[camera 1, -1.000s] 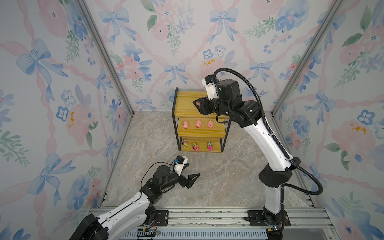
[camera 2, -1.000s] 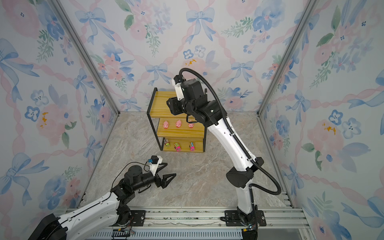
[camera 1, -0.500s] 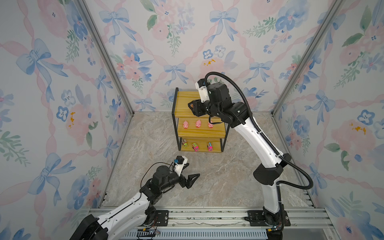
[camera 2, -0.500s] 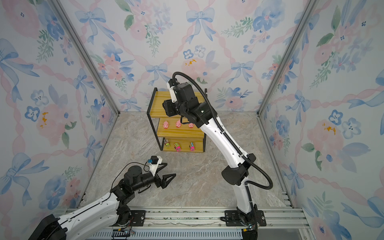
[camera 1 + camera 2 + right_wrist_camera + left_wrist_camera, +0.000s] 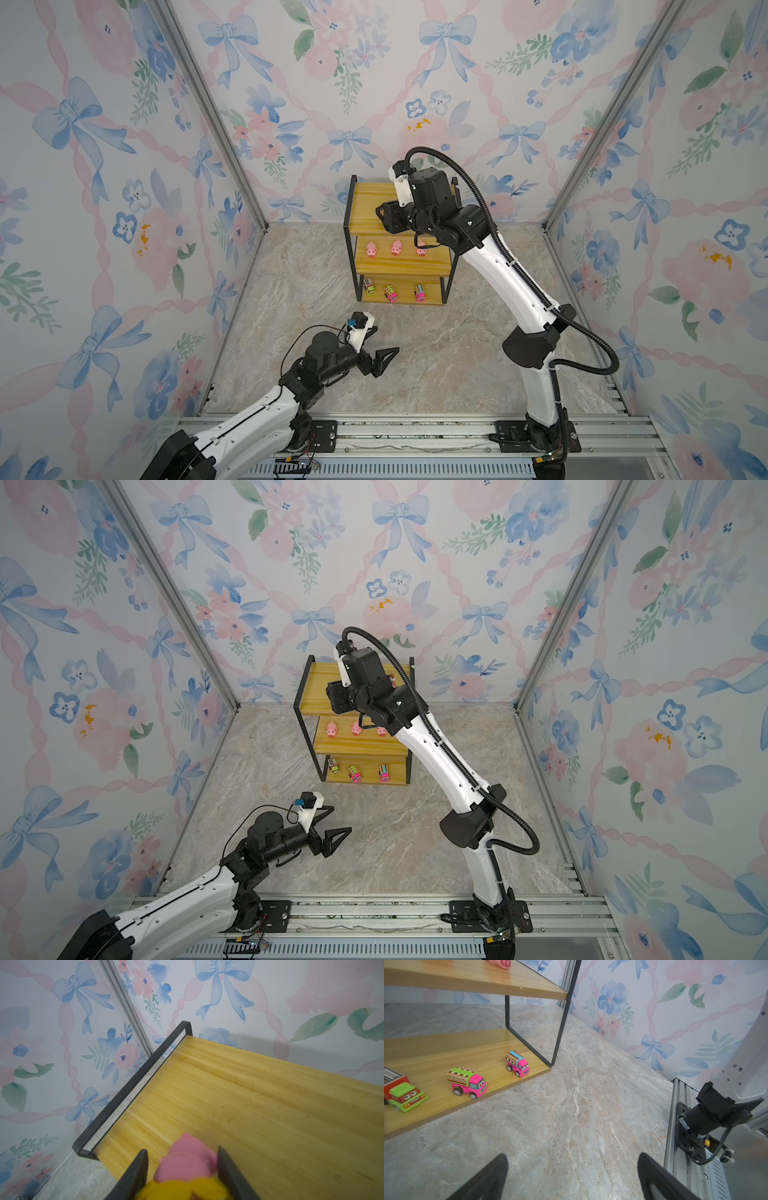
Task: Place and organize the plastic toys onto the shelf
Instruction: 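Lower the sunflower figure beside the strawberry figure and open the right gripper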
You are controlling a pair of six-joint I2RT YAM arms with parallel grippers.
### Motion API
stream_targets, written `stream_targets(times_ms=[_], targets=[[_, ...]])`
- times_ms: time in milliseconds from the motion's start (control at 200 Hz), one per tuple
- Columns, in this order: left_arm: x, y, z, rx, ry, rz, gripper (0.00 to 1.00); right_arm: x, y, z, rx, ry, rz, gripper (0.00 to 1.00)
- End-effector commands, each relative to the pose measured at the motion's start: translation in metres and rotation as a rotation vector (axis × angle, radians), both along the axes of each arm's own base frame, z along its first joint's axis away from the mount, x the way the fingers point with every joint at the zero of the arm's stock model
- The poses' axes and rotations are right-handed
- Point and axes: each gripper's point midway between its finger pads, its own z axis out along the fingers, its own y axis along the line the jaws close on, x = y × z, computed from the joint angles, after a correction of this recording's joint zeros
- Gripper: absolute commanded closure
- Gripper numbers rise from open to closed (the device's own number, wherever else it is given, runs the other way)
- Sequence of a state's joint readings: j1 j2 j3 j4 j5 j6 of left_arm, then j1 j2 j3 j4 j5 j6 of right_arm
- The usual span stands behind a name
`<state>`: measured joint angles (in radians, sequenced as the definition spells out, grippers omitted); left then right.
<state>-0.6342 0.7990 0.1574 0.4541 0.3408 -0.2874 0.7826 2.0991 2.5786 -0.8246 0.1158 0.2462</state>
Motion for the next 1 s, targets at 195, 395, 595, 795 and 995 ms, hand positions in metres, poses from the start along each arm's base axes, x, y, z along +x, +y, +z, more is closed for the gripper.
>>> stream_targets(times_ms=[195,395,595,795,995], targets=[[-0.003,0.003,-0.008,0.023,-0.003,-0.008,0.02,0.006,-0.001,0.003,0.009,-0.015,-0.021,0.55],[-0.002,0.002,-0.006,0.021,-0.004,-0.01,0.02,0.009,-0.004,-0.002,0.0,-0.004,-0.028,0.53],[-0.002,0.002,-0.005,0.02,-0.002,-0.013,0.02,0.014,-0.007,-0.007,-0.006,0.003,-0.035,0.52],[-0.001,0.001,-0.005,0.021,0.0,-0.014,0.02,0.021,-0.011,-0.015,-0.016,0.019,-0.048,0.48],[0.0,0.001,-0.006,0.026,0.004,-0.014,0.02,0.024,-0.011,-0.018,-0.019,0.023,-0.051,0.41]])
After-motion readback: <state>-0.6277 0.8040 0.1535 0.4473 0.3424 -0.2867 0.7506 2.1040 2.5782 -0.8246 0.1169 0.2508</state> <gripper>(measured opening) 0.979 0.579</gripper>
